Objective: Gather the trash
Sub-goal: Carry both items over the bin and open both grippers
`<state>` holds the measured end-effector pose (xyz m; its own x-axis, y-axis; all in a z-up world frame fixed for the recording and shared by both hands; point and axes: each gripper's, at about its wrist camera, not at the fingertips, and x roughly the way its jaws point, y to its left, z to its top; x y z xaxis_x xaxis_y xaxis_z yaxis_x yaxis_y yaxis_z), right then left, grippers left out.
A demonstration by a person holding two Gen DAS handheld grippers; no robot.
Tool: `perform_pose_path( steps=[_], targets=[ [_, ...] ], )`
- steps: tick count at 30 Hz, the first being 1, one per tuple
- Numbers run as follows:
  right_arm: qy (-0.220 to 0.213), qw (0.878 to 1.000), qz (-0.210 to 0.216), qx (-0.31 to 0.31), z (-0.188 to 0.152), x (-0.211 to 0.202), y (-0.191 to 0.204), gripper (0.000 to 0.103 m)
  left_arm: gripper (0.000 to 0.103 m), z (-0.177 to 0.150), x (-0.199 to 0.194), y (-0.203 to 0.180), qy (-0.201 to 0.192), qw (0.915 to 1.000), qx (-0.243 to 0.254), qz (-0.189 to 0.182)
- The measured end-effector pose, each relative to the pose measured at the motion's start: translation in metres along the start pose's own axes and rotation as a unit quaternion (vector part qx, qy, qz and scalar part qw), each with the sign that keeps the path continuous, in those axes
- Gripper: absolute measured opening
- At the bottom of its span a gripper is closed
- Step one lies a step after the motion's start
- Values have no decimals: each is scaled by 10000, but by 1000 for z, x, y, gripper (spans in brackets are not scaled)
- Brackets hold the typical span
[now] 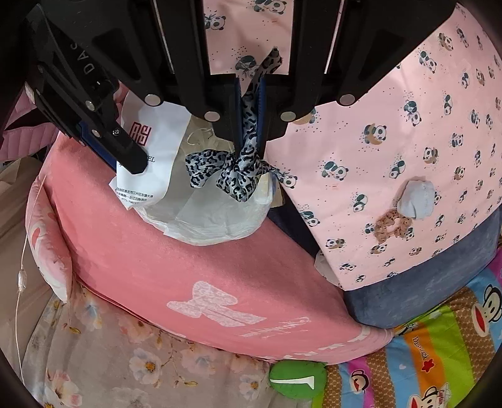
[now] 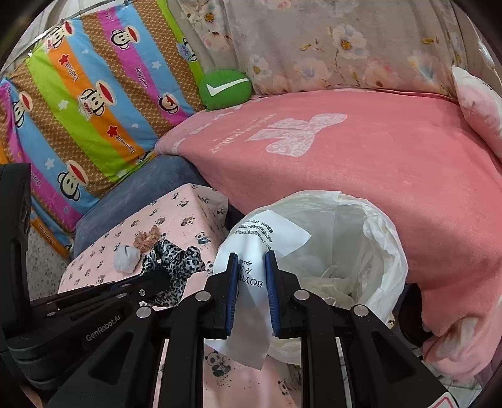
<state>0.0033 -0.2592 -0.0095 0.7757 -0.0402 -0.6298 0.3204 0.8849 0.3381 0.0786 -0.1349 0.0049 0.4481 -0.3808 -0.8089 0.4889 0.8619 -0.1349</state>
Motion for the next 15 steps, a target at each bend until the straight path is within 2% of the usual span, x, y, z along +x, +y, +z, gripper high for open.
perform_pose_path(
  steps=[15],
  targets=[
    [-48, 9993, -180, 314, 3, 0, -39, 17, 12, 14, 18, -41, 91, 9992, 338, -183]
  ],
)
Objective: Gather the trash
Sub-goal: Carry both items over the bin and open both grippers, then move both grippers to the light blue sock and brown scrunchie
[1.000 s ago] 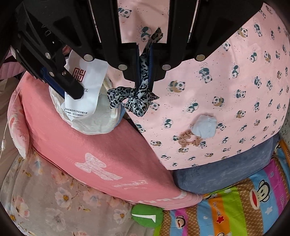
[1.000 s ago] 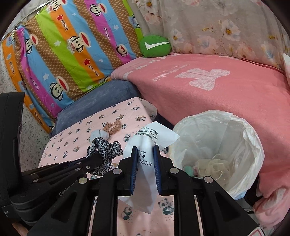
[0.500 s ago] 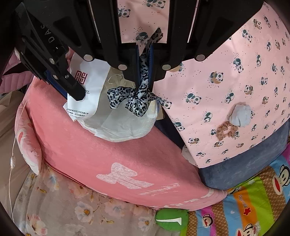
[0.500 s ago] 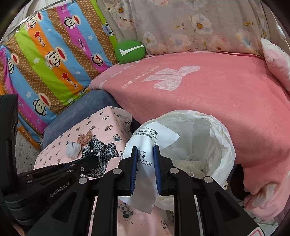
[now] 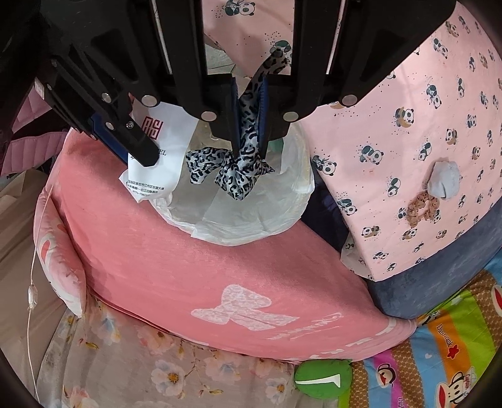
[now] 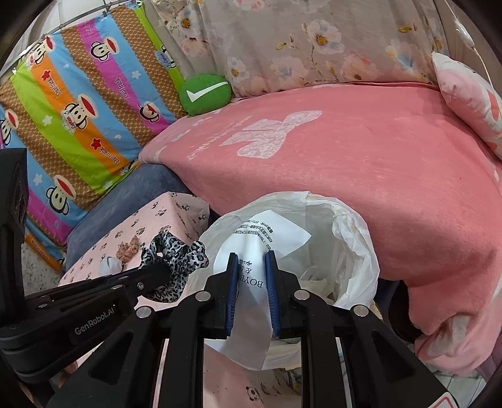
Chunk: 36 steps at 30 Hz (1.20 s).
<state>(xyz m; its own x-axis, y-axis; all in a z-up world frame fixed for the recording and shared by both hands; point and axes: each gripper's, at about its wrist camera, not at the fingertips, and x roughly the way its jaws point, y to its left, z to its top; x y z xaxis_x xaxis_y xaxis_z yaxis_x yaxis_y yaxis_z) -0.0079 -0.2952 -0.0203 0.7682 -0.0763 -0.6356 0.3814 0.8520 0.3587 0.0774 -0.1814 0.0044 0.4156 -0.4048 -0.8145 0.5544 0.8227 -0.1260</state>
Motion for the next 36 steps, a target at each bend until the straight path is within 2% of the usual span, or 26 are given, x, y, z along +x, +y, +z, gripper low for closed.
perform_pose_path(
  steps=[2, 6, 8, 10, 13, 18, 21, 27, 36],
  targets=[
    [2, 10000, -17, 24, 0, 1, -3, 17, 23, 2, 1, -1, -20, 10000, 7, 34],
    [1, 10000, -44, 60, 2, 3, -8, 17, 36, 4, 3, -2, -79, 9999, -28, 75],
    [6, 10000, -47, 73, 3, 5, -9, 17, 48, 5, 3, 1, -126, 9998, -81, 138],
    [11, 10000, -35, 71, 3, 6, -9, 20, 52, 5, 3, 5, -143, 9996, -128, 187],
    [22, 10000, -20, 82, 3, 8, -7, 27, 53, 5, 3, 13, -136, 9994, -228, 239],
    [4, 10000, -3, 76, 4, 12, 0, 29, 55, 1, 2, 26, -128, 9988, -333, 326],
    [-2, 10000, -25, 56, 3, 13, 5, 37, 57, -2, 2, 35, -111, 9984, -438, 351],
    [13, 10000, -76, 3, 3, 14, 12, 39, 59, -8, -2, 49, -113, 9974, -574, 409],
    [19, 9998, -12, -180, 0, 11, 34, 49, 59, -16, -13, 73, -180, 9957, -784, 461]
  ],
)
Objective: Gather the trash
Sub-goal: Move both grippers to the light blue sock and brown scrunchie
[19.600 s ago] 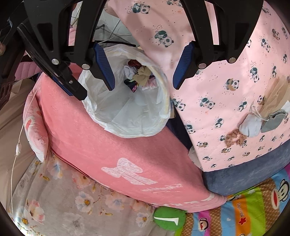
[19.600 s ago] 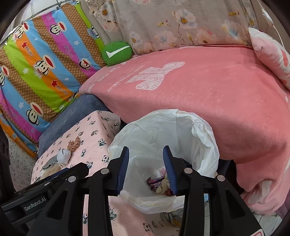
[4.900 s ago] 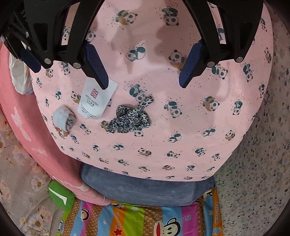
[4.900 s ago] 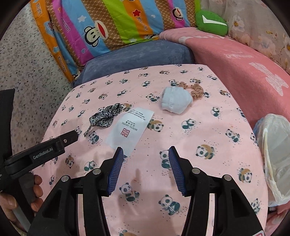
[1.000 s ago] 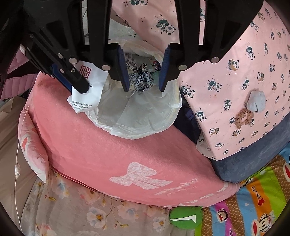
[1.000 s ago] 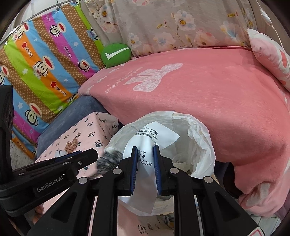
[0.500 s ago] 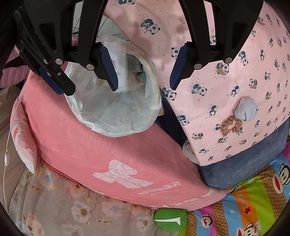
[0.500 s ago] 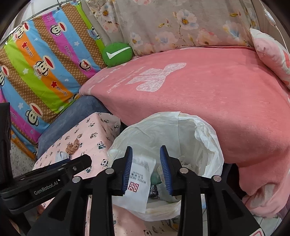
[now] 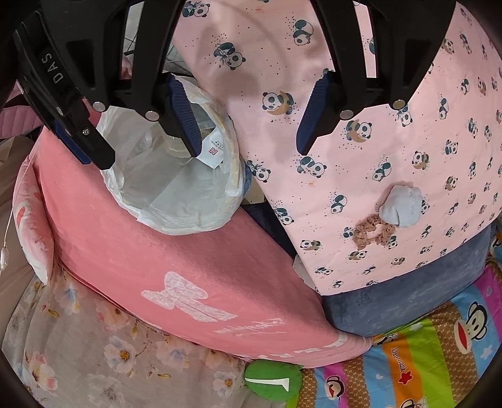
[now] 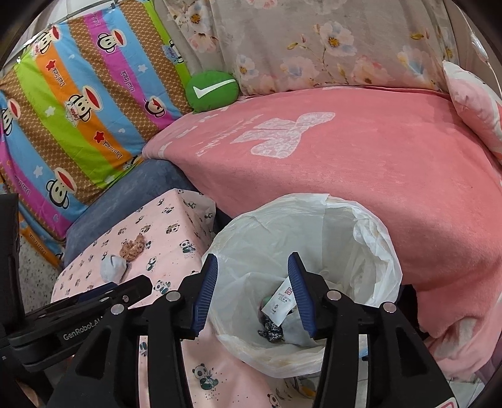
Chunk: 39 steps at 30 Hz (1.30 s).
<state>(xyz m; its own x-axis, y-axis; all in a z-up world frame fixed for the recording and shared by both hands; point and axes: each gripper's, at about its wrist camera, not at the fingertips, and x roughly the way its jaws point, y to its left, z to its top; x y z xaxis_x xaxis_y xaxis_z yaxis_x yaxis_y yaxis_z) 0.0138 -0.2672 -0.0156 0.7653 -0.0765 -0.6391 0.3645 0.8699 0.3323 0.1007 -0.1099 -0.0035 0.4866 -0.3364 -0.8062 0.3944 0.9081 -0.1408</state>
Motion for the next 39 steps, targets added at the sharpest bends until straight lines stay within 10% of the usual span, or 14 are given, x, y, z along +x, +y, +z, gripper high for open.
perform_pose_path(
  steps=[39],
  targets=[
    [814, 9900, 496, -1040, -34, 55, 152, 58, 79, -12, -14, 192, -150, 9838, -1574, 849]
  ],
)
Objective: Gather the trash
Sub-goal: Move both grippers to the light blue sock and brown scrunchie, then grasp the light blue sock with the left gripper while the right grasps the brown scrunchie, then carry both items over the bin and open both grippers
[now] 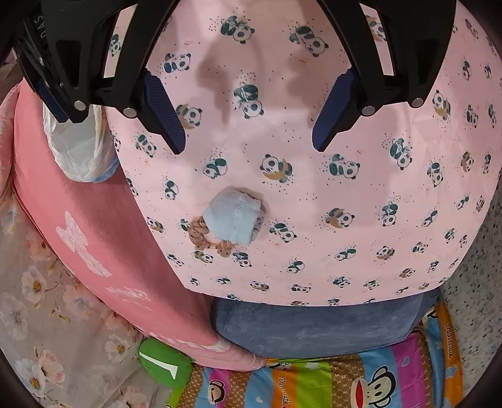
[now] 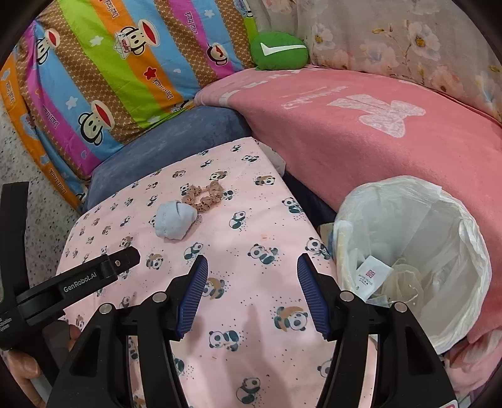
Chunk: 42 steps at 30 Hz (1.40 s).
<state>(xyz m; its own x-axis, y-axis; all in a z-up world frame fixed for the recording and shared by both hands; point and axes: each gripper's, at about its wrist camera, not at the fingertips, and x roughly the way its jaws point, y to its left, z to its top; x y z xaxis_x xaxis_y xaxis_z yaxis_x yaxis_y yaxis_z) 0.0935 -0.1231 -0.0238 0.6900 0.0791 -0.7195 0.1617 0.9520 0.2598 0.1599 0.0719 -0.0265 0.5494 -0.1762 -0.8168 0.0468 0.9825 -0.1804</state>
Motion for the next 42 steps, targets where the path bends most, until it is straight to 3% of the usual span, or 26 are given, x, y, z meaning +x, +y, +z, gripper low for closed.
perform_pose_path(
  steps=[18, 24, 26, 29, 32, 34, 35, 37, 42],
  targets=[
    [219, 9996, 16, -187, 63, 124, 37, 58, 80, 70, 90, 21, 389, 9974, -580, -189],
    [311, 9995, 69, -72, 74, 156, 39, 58, 64, 75, 112, 33, 670, 9913, -972, -585],
    [363, 9992, 127, -69, 75, 167, 42, 58, 53, 75, 115, 37, 725, 9891, -1063, -710],
    [456, 9986, 251, -88, 74, 180, 48, 53, 38, 76, 119, 41, 836, 9839, -1239, -980],
    [553, 9978, 320, -163, 71, 193, 56, 47, 30, 75, 118, 42, 855, 9824, -1297, -1037],
    [635, 9972, 355, -192, 67, 201, 59, 33, 25, 75, 117, 43, 823, 9831, -1260, -1046],
    [630, 9972, 352, -214, 65, 203, 60, 31, 23, 75, 116, 43, 811, 9830, -1268, -1053],
    [591, 9973, 331, -276, 63, 202, 61, 19, 21, 74, 113, 45, 778, 9830, -1273, -1067],
    [648, 9969, 379, -248, 55, 189, 54, 12, 18, 70, 101, 43, 689, 9852, -1208, -1001]
  ],
)
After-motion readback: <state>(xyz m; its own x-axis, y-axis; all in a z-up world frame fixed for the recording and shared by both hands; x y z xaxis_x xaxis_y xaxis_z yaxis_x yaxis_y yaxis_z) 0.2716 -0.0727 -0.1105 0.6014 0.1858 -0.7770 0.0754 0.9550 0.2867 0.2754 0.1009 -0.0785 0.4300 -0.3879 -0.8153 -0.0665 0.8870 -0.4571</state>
